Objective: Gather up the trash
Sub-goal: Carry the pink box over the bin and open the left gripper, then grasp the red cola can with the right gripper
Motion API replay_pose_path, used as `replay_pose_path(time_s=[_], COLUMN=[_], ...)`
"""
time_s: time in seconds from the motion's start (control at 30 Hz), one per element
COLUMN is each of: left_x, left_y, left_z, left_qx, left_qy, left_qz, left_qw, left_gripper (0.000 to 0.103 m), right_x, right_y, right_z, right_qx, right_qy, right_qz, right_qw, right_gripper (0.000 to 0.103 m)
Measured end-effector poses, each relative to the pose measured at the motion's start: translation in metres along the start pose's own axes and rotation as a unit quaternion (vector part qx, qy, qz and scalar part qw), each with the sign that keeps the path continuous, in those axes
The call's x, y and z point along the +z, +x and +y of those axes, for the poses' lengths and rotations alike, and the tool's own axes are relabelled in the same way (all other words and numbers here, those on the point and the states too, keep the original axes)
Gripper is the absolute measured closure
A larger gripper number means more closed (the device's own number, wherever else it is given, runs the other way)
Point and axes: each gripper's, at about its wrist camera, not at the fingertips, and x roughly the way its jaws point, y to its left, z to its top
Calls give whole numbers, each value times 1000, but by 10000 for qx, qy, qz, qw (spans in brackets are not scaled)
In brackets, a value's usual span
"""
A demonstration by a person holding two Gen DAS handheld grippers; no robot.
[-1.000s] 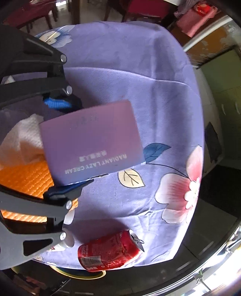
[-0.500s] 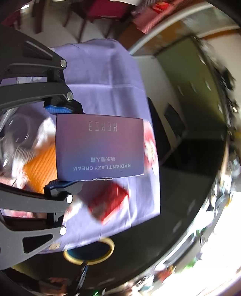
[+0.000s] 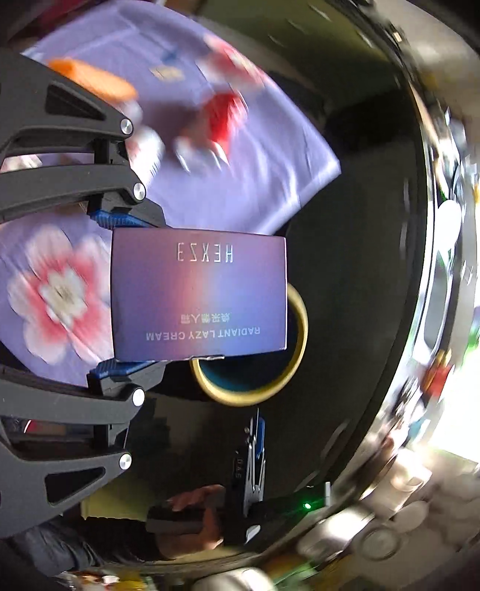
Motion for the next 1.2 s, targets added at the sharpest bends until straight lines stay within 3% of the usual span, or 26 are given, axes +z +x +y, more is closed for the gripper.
replay_pose_path(time_s=[0.17,0.43,0.57,0.7,0.87,1.03,1.2], left_x=[41,76,76,74,55,13,-40], left_y=[69,172,195,169,94,14,-55], left_z=[-47,-72,-71,-66,-47,-11,46], left_qx=[-43,144,318,159,-33,-158,155], left_qy=[285,264,204,149,90,-125,-468], left_qz=[191,635,759,570,-103,-794,-1529], left_qw=[9994,9975,9964,9981,9999,9966,9870], left_gripper=[52,50,39,36,31,23,12], right_x=[-14,-25,-27,-27,-23,-23,-19], right_y=[-21,-41,-43,-43,-36,-28,-20], right_z=[-18,-50,-62,-63,-49,-26,14], right_qx=[-72,-190,-186,-165,-107,-111,-96], right_qy=[-14,145,202,163,29,-200,-493], right_qz=[-121,-223,-208,-193,-153,-22,118], right_qw=[9999,9995,9994,9995,9998,9997,9987], right_gripper=[57,57,57,57,57,57,49])
